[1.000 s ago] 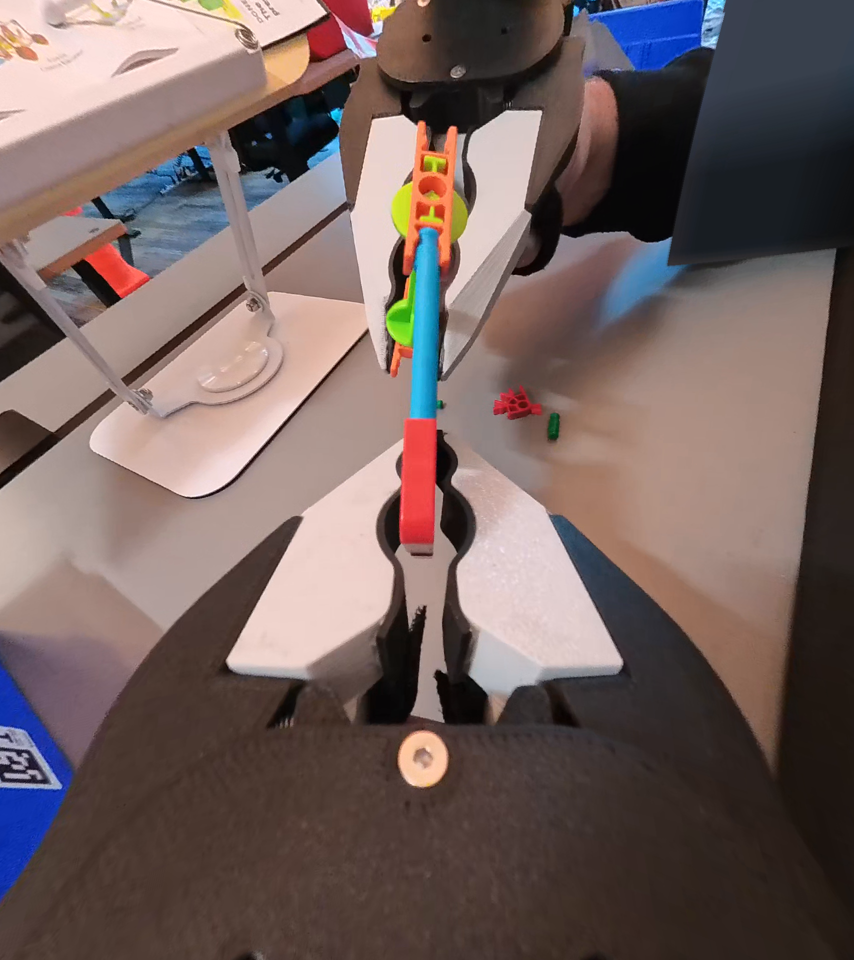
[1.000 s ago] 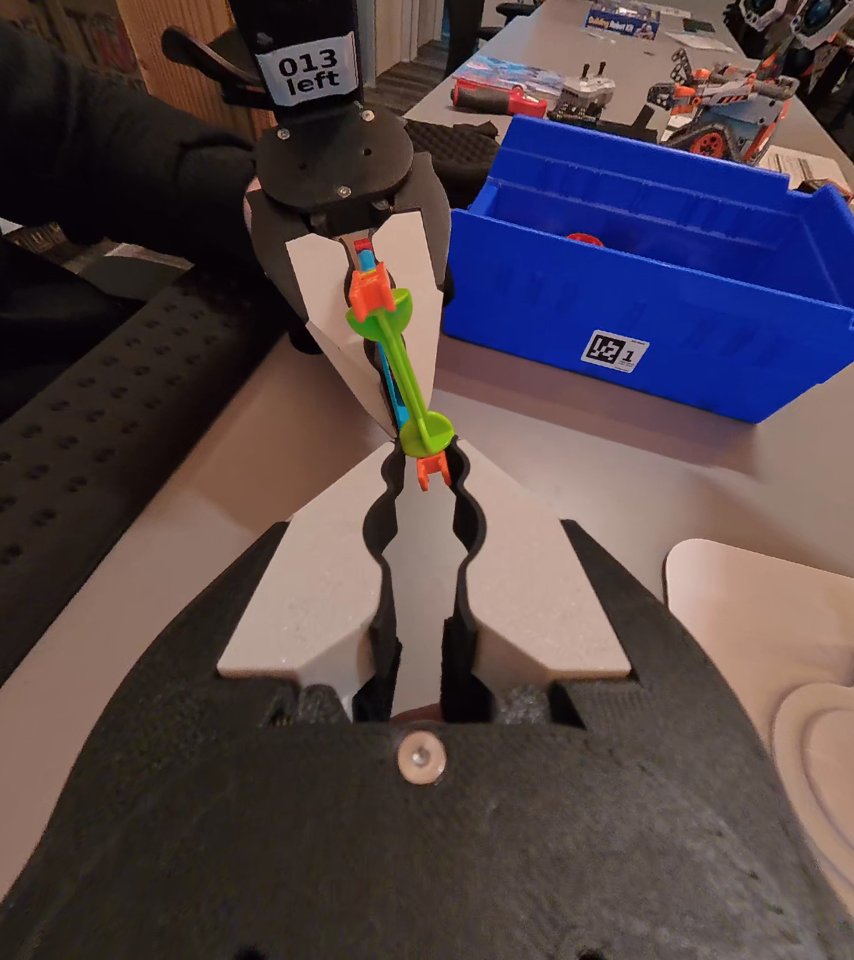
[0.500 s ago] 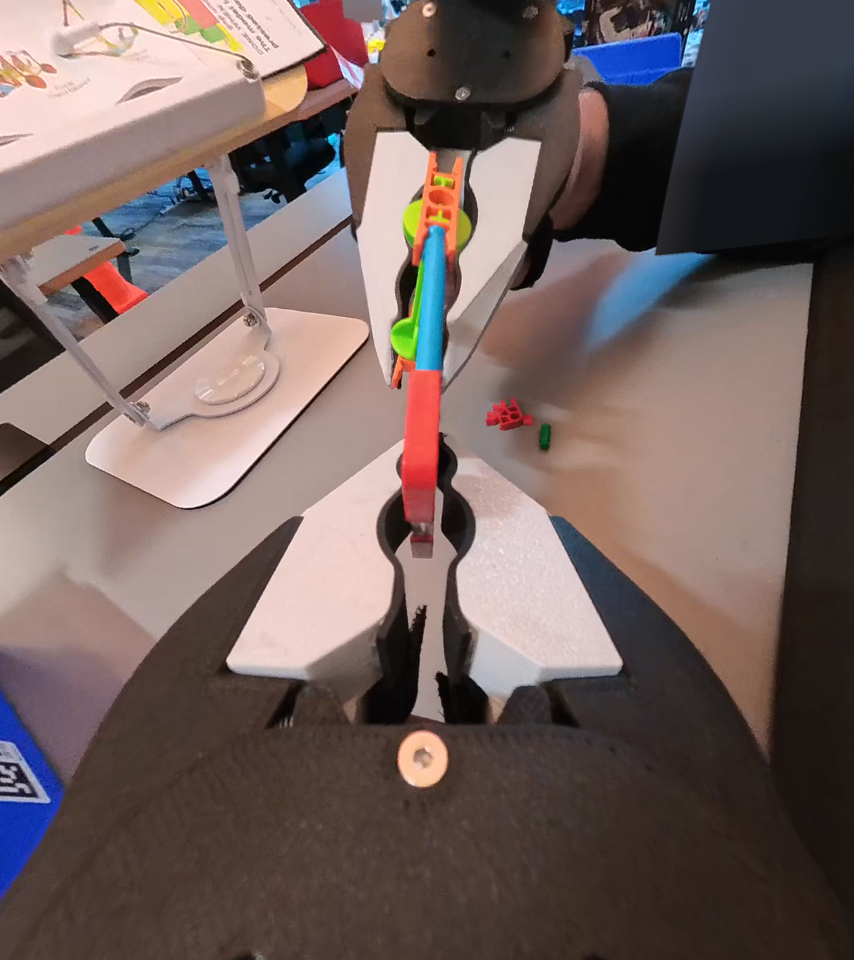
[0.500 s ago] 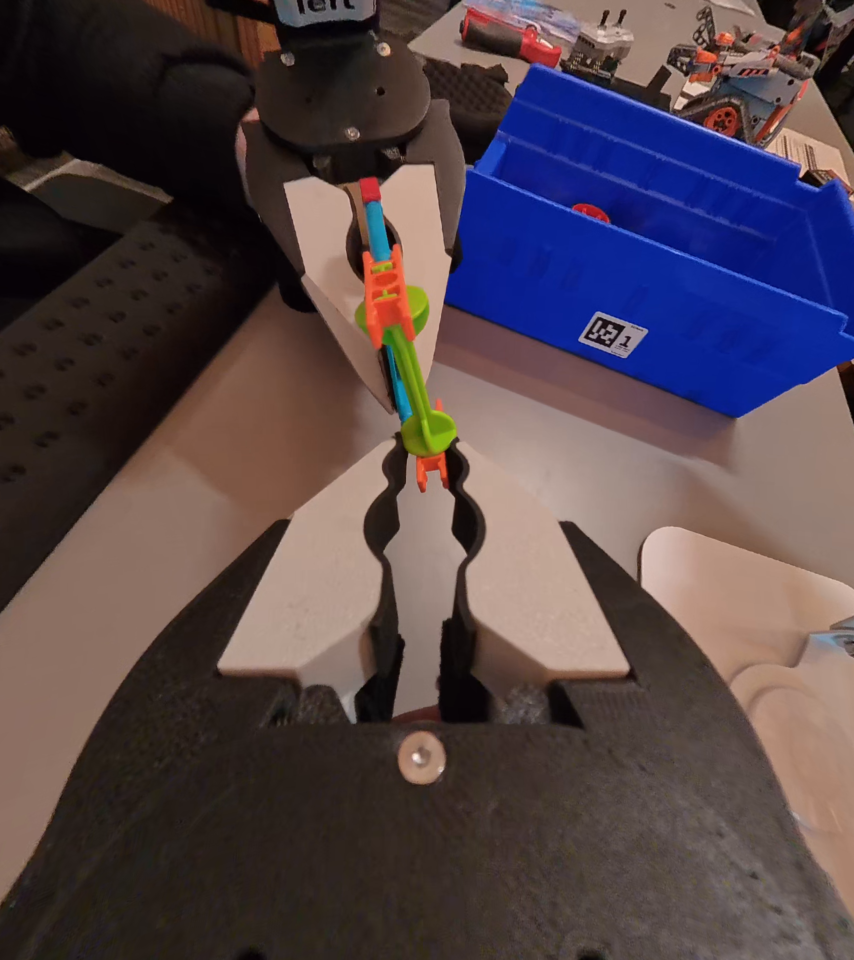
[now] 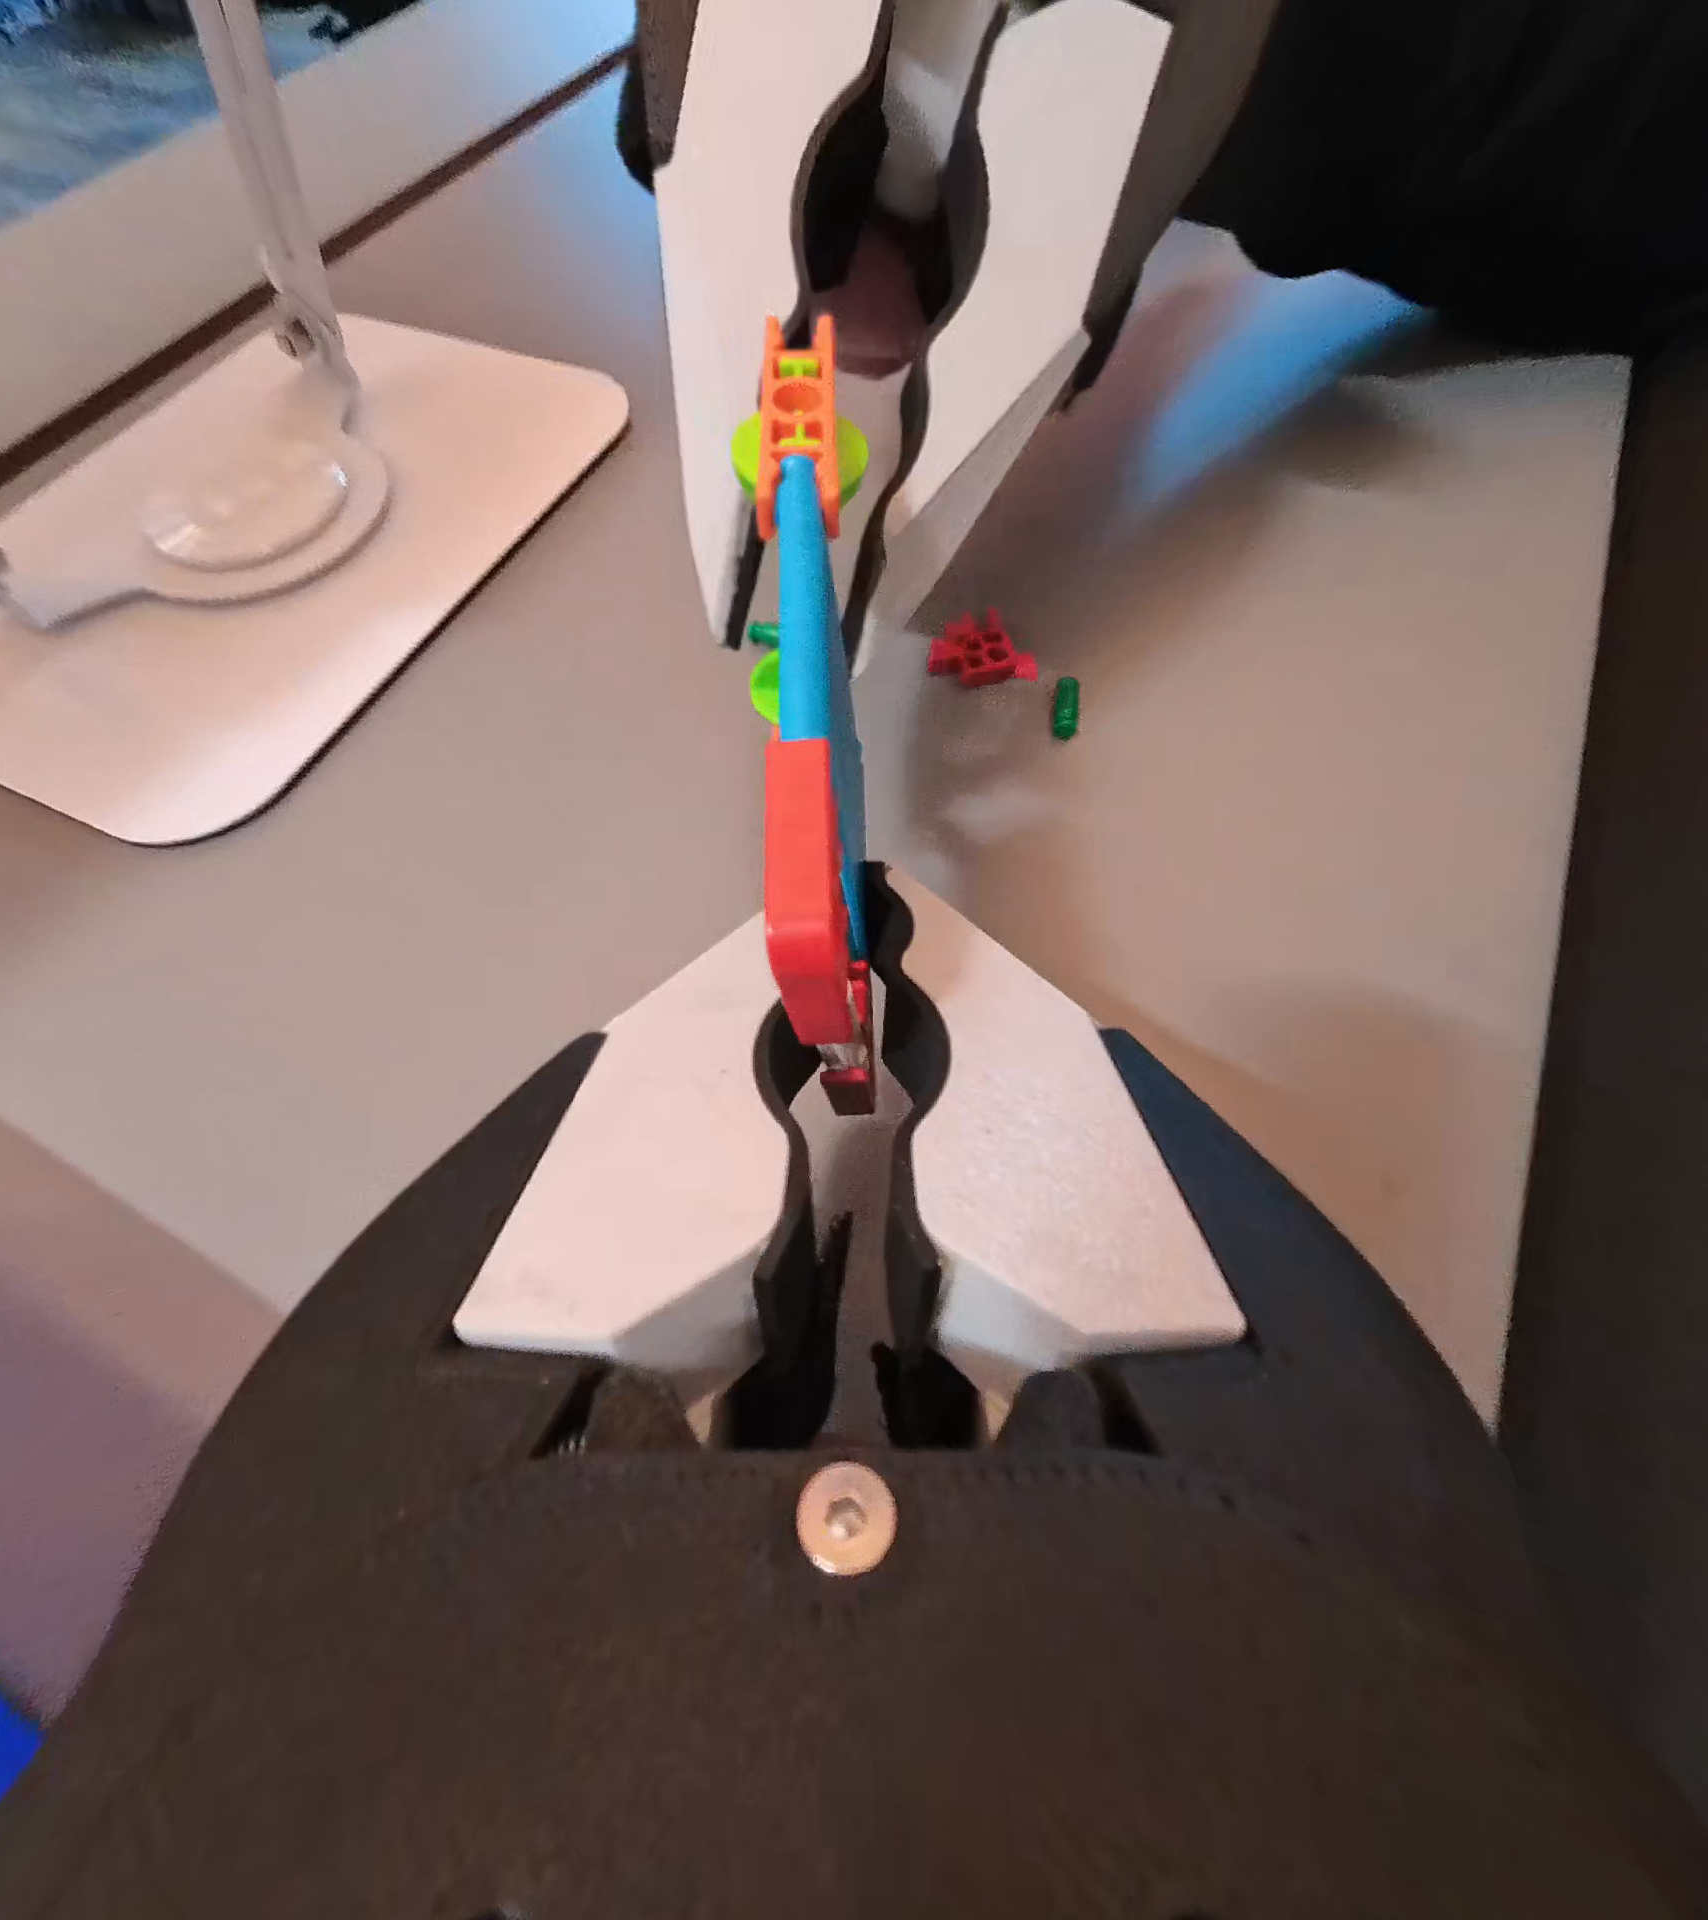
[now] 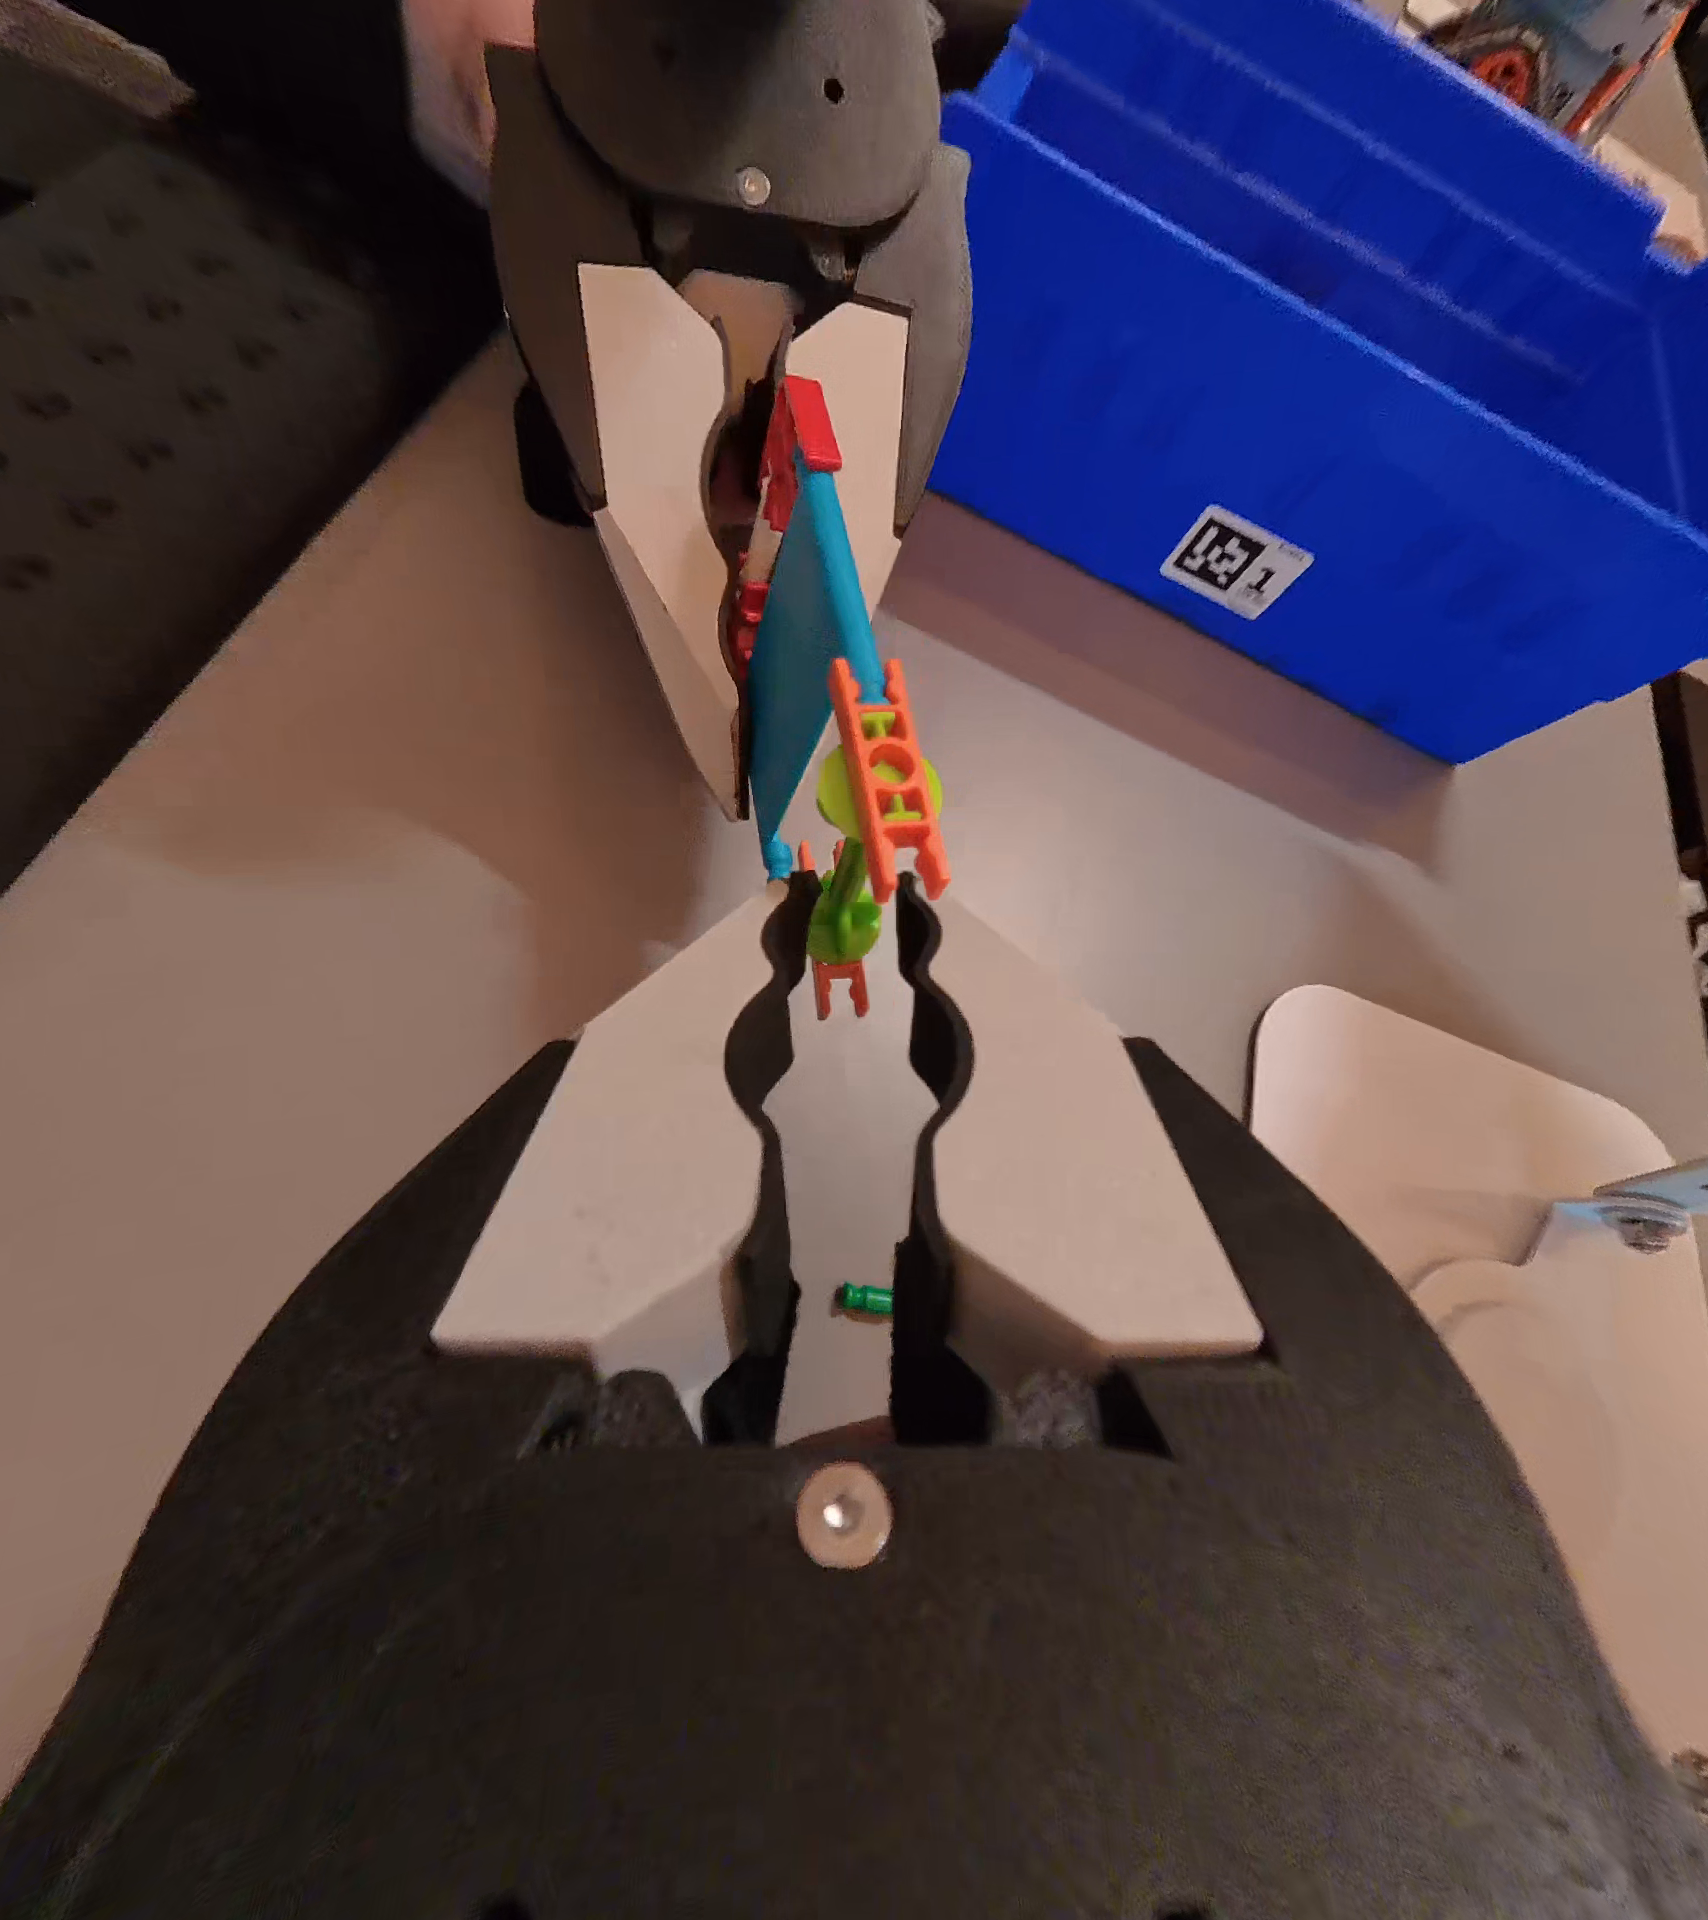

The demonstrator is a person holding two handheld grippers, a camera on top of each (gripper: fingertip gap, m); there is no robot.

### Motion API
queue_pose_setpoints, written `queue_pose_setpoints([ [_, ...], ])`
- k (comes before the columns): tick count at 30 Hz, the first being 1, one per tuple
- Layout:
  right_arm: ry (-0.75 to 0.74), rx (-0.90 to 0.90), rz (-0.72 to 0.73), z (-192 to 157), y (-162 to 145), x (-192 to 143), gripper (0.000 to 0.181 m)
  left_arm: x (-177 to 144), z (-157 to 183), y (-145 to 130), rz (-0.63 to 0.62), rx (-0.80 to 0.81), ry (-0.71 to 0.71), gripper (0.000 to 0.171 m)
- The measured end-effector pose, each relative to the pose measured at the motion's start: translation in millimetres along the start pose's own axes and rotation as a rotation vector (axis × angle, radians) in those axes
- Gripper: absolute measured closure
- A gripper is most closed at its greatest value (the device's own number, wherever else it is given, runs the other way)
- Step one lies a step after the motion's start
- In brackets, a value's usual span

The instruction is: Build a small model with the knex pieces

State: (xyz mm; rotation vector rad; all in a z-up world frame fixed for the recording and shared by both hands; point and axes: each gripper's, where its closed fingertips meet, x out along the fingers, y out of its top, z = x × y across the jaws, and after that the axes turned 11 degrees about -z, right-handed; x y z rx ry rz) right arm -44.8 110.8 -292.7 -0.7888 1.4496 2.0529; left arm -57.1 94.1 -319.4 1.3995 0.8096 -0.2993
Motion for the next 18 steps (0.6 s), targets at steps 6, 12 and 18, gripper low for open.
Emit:
queue_pose_setpoints([
  [6, 0.067, 0.032, -0.06, -8.0, -18.7, 17.6, 0.172, 13.1, -1.6, -18.9, -0.122, 0.0, -0.01, 0.17],
  [12, 0.108, 0.071, -0.119, -12.6, -31.2, 28.6, 0.178, 14.7, -6.2, -21.6, -0.146, 0.018, 0.04, 0.162],
  [18, 0.139, 0.123, -0.117, -12.8, -33.5, 29.9, 0.178, 16.3, 1.3, -20.6, -0.153, 0.08, 0.041, 0.171],
])
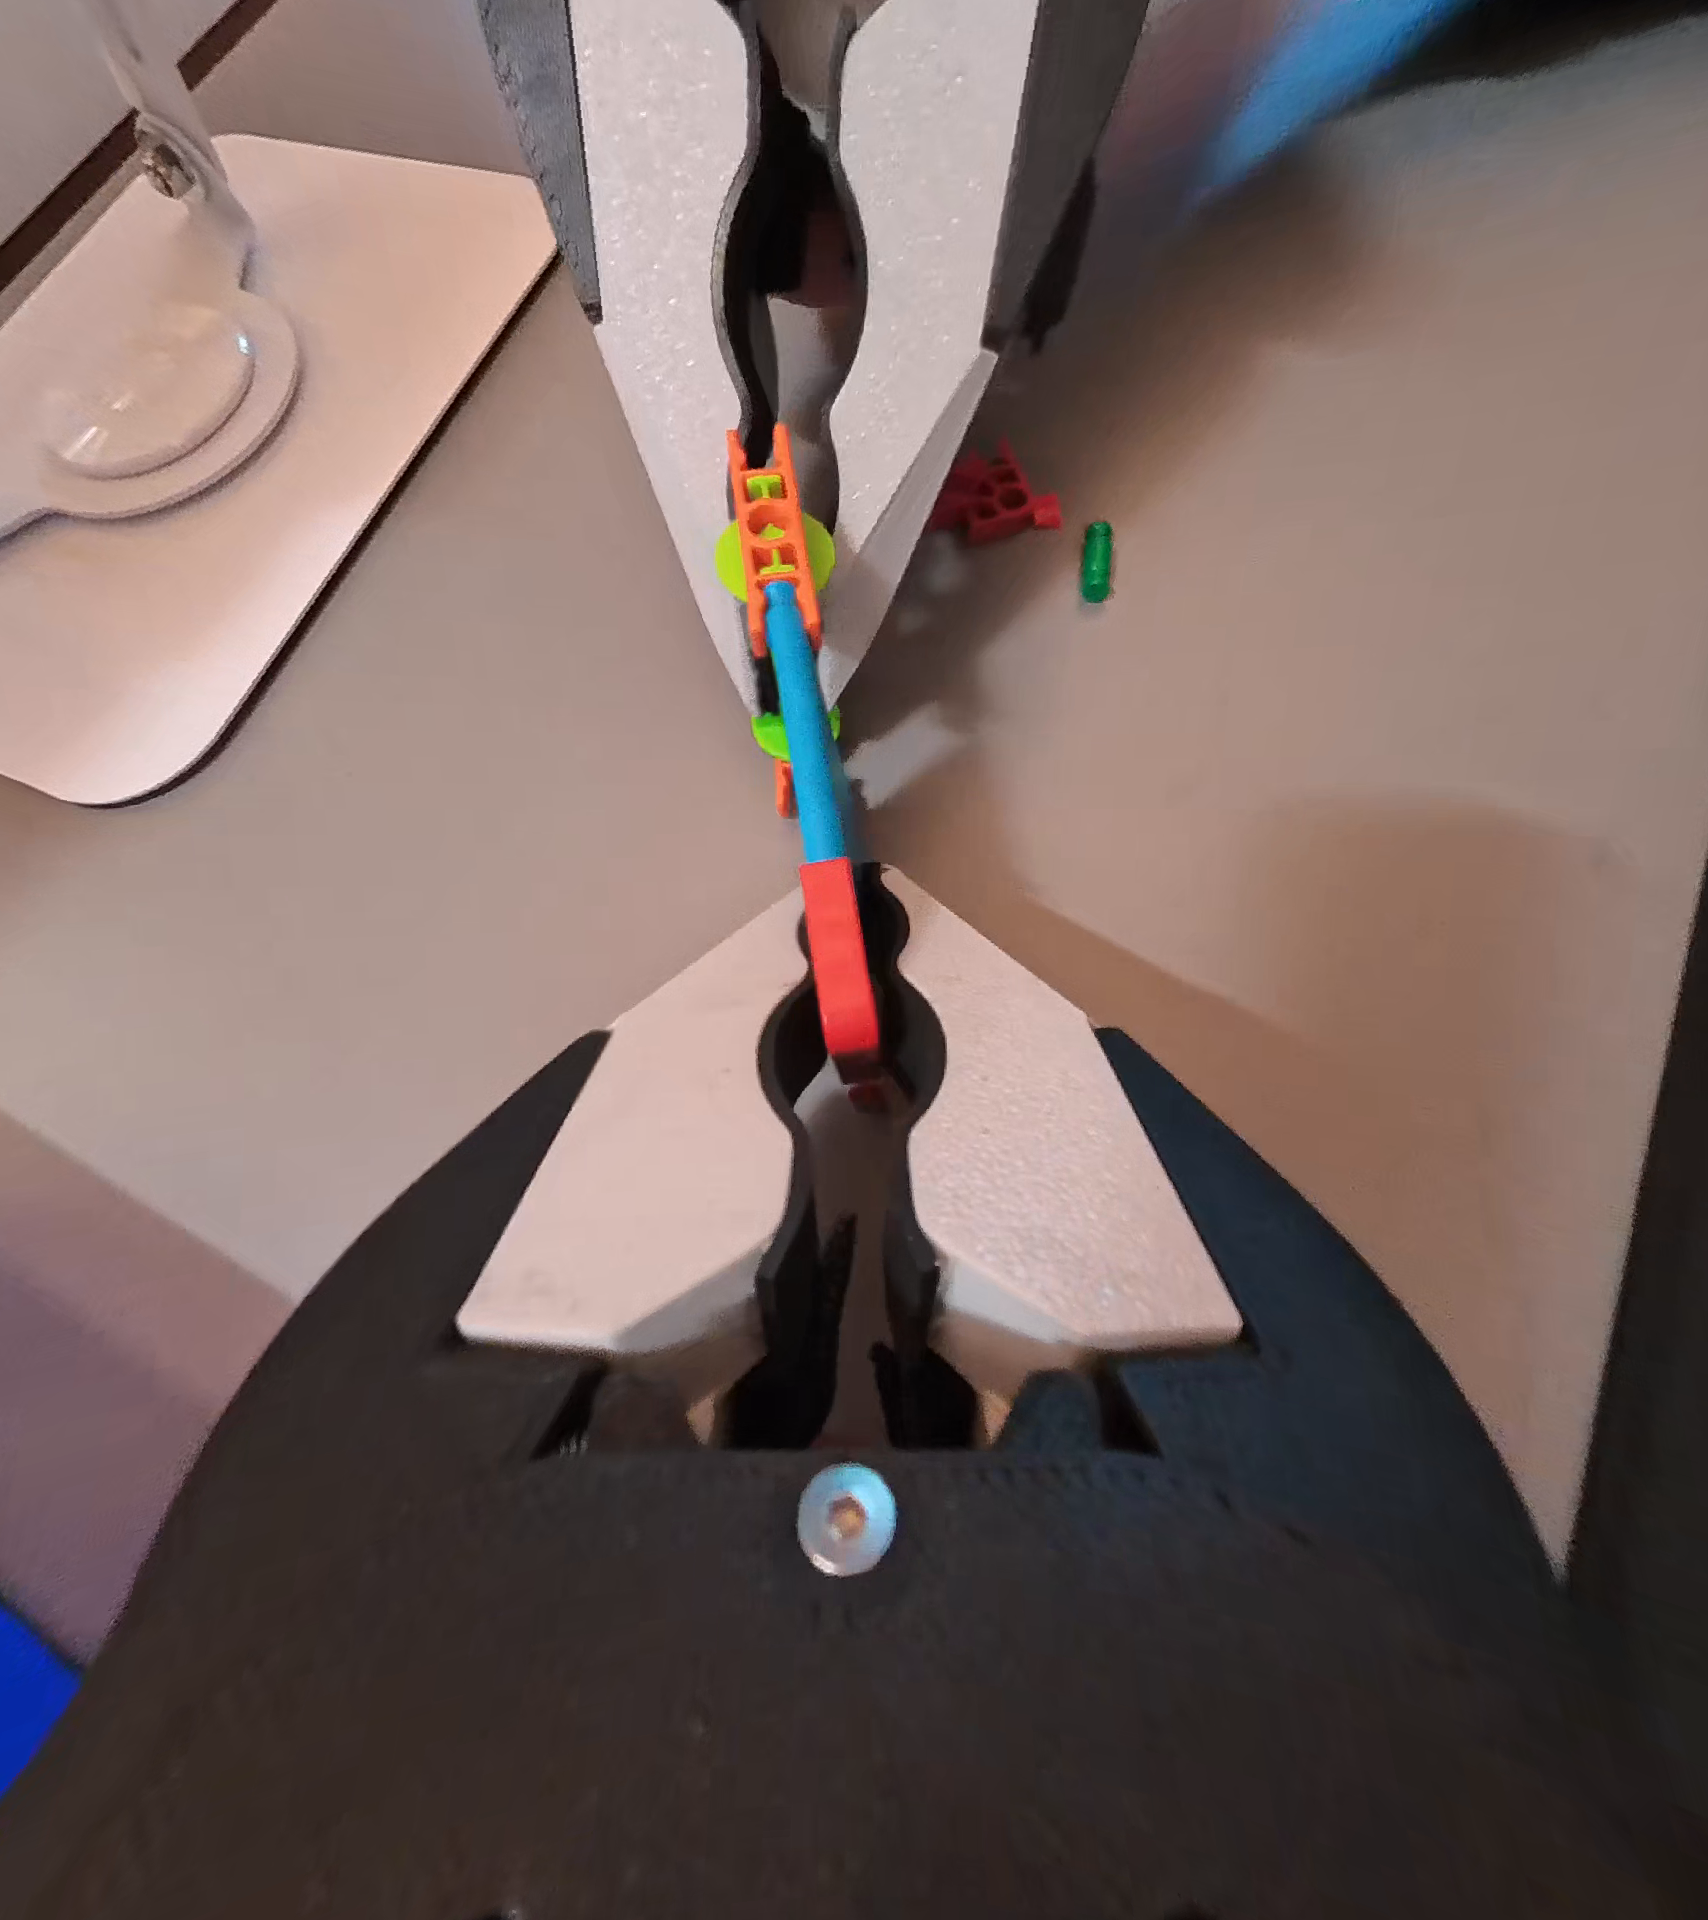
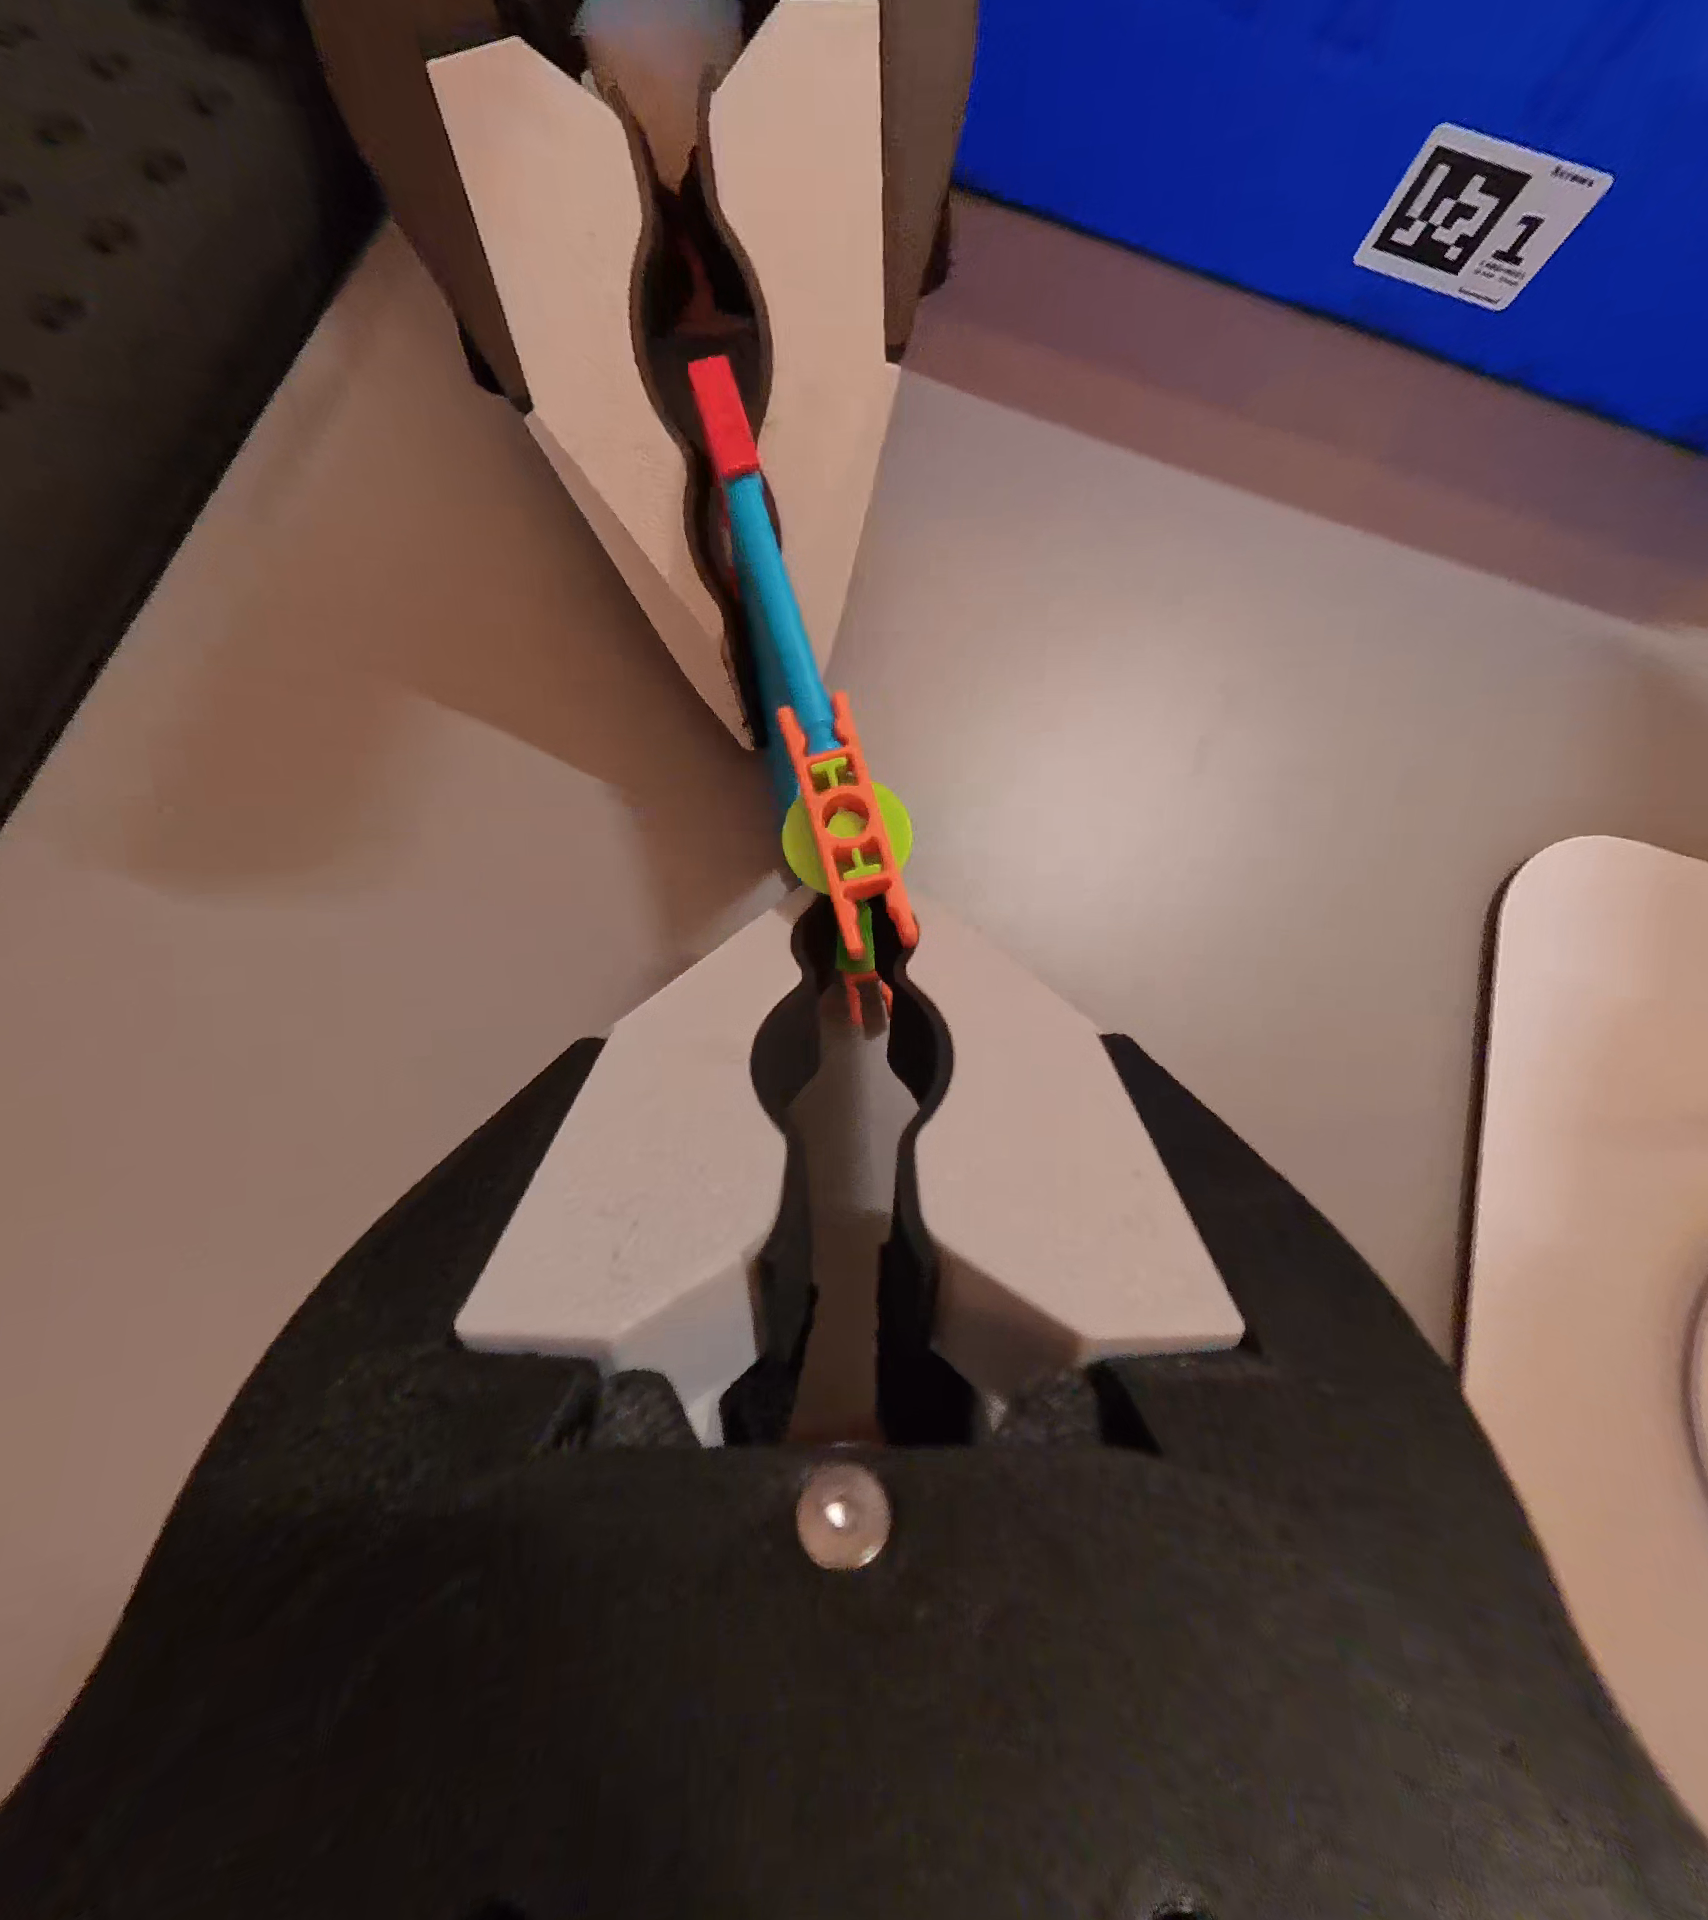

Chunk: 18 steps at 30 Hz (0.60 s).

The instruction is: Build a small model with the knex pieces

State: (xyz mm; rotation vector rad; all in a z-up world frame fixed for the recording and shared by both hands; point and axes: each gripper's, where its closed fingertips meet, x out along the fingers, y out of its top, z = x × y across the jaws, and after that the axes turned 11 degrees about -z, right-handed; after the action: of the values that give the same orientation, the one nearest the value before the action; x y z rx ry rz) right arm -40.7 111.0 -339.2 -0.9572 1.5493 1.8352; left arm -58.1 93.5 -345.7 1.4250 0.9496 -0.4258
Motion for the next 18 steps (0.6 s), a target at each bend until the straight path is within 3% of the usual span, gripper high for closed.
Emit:
queue_pose_setpoints([
  [10, 0.064, 0.037, 0.01, -4.1, -0.6, 2.4, 0.178, -1.4, 2.1, -0.4, 0.011, -0.03, -0.076, 0.171],
  [18, 0.132, 0.065, -0.008, -10.2, -3.0, 0.3, 0.178, -0.7, 3.7, 1.5, -0.005, 0.042, -0.03, 0.171],
])
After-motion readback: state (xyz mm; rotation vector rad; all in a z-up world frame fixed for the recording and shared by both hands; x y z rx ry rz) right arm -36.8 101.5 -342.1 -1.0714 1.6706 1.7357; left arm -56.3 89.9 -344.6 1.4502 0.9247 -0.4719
